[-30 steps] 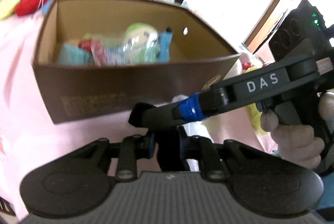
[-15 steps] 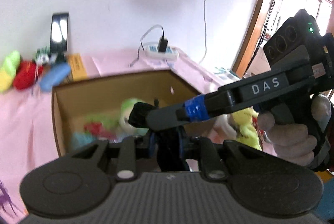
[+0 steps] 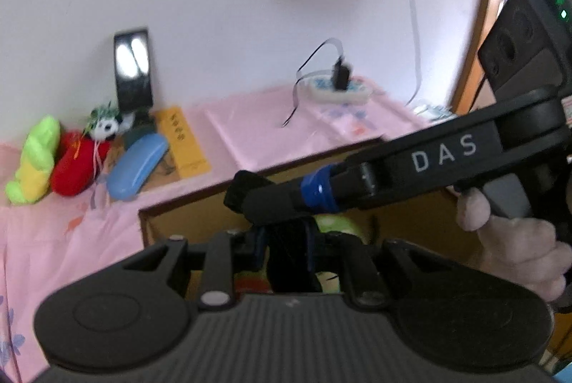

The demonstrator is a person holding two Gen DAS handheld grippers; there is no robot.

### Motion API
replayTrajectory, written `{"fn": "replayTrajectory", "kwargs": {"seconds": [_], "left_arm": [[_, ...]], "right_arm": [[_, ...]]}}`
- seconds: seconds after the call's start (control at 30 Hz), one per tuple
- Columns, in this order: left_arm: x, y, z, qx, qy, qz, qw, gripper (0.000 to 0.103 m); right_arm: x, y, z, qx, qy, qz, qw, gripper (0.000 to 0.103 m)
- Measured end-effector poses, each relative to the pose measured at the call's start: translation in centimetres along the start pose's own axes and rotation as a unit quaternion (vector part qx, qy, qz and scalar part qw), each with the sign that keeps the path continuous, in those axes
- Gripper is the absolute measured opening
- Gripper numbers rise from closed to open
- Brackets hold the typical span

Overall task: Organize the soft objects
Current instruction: 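Grasp the white-and-black plush with the right gripper, then lift the plush with the right gripper and lower it into the box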

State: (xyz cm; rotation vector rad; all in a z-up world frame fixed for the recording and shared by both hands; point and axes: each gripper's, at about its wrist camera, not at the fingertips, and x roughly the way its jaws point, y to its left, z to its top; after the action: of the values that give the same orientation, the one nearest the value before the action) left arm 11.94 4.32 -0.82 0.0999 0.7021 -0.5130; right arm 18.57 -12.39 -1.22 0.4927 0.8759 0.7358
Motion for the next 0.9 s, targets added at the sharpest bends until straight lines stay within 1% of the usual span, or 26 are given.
{"fn": "replayTrajectory", "kwargs": {"seconds": [0.17, 0.3, 0.37, 0.43, 0.53, 0.63, 0.67, 0.7, 0.77, 0.83, 0.9], "left_arm": [[3.6, 1.7, -0.7, -0.015, 0.044, 0.023, 0.9987, 0.014], [5.2, 2.2, -1.1, -0.027, 0.065, 0.039, 0.9967, 0.014], [5.8, 2.2, -1.1, -0.025, 0.076, 0.050, 0.9956, 0.014], [6.4, 2.2, -1.2, -0.023, 0.088, 0.062, 0.9939, 0.015], [7.1, 2.5, -1.4, -0.033, 0.104, 0.072, 0.9915, 0.015], [7.2, 2.6, -1.5, -0.041, 0.108, 0.083, 0.9898, 0.016], [7.3, 2.6, -1.5, -0.043, 0.109, 0.087, 0.9893, 0.019], [7.4, 2.6, -1.5, -0.043, 0.109, 0.090, 0.9891, 0.025], [7.5, 2.3, -1.5, -0.040, 0.110, 0.097, 0.9884, 0.033], [7.6, 1.9, -1.4, -0.035, 0.112, 0.109, 0.9871, 0.035], [7.5, 1.9, -1.3, -0.040, 0.110, 0.114, 0.9865, 0.037]], "right_arm": [[2.9, -1.4, -0.1, 0.010, 0.028, -0.018, 0.999, 0.007], [4.8, -2.6, 0.0, 0.017, 0.043, -0.030, 0.998, 0.007], [5.5, -3.2, 0.0, 0.024, 0.051, -0.031, 0.998, 0.008], [6.2, -3.7, -0.1, 0.033, 0.061, -0.029, 0.997, 0.012], [7.0, -4.3, -0.2, 0.042, 0.073, -0.033, 0.996, 0.012], [7.3, -4.8, -0.3, 0.052, 0.078, -0.038, 0.995, 0.013], [7.3, -5.0, -0.3, 0.056, 0.080, -0.041, 0.994, 0.013], [7.4, -5.0, -0.4, 0.057, 0.082, -0.044, 0.994, 0.013], [7.5, -5.1, -0.4, 0.053, 0.089, -0.056, 0.993, 0.013], [7.5, -5.0, -0.4, 0.044, 0.097, -0.069, 0.992, 0.013], [7.1, -4.9, -0.4, 0.041, 0.094, -0.082, 0.991, 0.013]]}}
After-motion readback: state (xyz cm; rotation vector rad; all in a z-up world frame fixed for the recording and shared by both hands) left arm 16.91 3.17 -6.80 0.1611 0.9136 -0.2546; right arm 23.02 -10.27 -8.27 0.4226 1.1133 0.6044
